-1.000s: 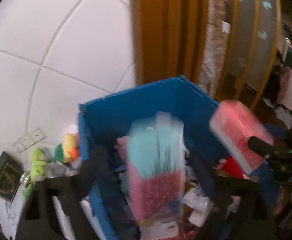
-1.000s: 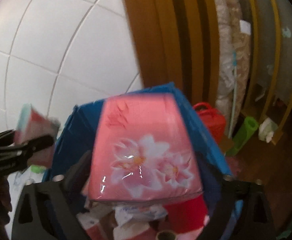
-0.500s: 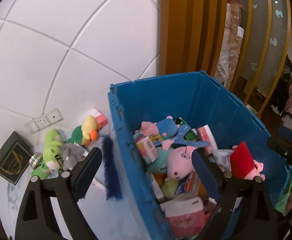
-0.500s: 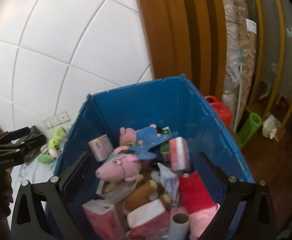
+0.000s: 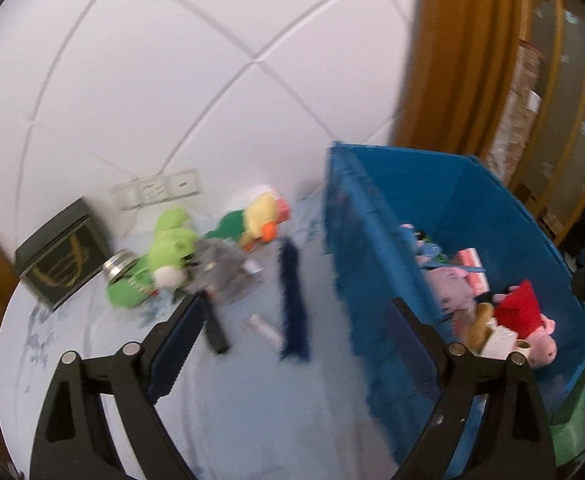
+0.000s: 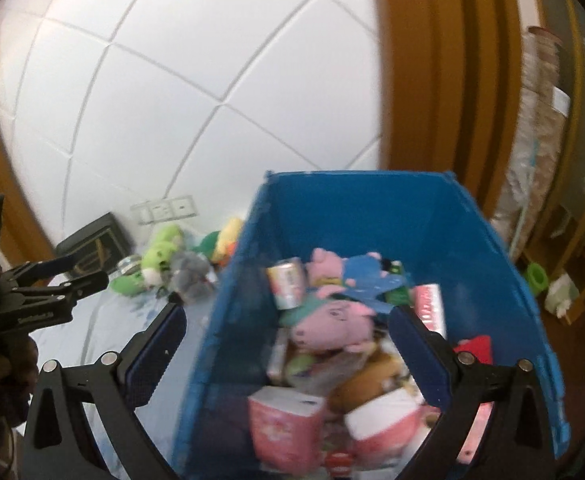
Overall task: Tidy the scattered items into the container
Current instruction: 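Carry both tissue packs to the blue crate and release them inside, then grasp the green plush with the left tool while the right tool grasps the black rolled bag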
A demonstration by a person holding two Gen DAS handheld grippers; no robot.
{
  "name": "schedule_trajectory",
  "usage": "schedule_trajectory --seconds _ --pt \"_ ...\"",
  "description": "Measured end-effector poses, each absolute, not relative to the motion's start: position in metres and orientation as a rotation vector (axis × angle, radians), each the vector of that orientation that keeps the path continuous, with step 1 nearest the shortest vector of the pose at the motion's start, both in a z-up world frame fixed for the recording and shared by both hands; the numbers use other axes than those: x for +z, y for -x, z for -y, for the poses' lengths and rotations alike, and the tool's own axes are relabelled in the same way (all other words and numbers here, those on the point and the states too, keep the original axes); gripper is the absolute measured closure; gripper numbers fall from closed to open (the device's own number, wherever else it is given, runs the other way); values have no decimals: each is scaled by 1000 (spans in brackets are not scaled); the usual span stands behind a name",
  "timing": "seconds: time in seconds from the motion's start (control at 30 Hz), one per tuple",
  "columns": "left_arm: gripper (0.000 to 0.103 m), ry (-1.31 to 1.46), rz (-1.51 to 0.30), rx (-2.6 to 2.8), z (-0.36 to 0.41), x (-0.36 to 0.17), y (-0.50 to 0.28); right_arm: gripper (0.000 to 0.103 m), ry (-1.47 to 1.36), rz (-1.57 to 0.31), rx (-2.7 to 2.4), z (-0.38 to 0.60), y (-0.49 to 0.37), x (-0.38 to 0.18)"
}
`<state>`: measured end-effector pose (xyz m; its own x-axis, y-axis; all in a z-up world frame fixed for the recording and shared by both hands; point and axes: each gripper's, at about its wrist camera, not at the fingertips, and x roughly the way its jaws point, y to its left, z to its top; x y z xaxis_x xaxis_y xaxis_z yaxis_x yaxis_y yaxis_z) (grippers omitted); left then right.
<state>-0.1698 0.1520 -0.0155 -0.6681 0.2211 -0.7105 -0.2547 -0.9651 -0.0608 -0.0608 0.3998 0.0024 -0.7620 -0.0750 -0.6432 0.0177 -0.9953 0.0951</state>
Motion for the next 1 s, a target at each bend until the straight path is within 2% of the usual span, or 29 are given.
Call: schedule_trajectory --seconds 0.17,0.5,0.77,1.0 --pt "11 1176 -48 2738 -84 -29 171 0 -1089 76 -2823 -343 78 -9" --pt "11 1278 -134 2834 21 -78 196 0 -1156 -5 -2678 -228 122 -53" --pt "11 1293 -315 2810 73 -159 268 0 -1282 -9 -2575 -155 187 -157" --pt "11 1269 -467 2694 76 -242 345 0 -1336 -12 -2548 -118 239 -238"
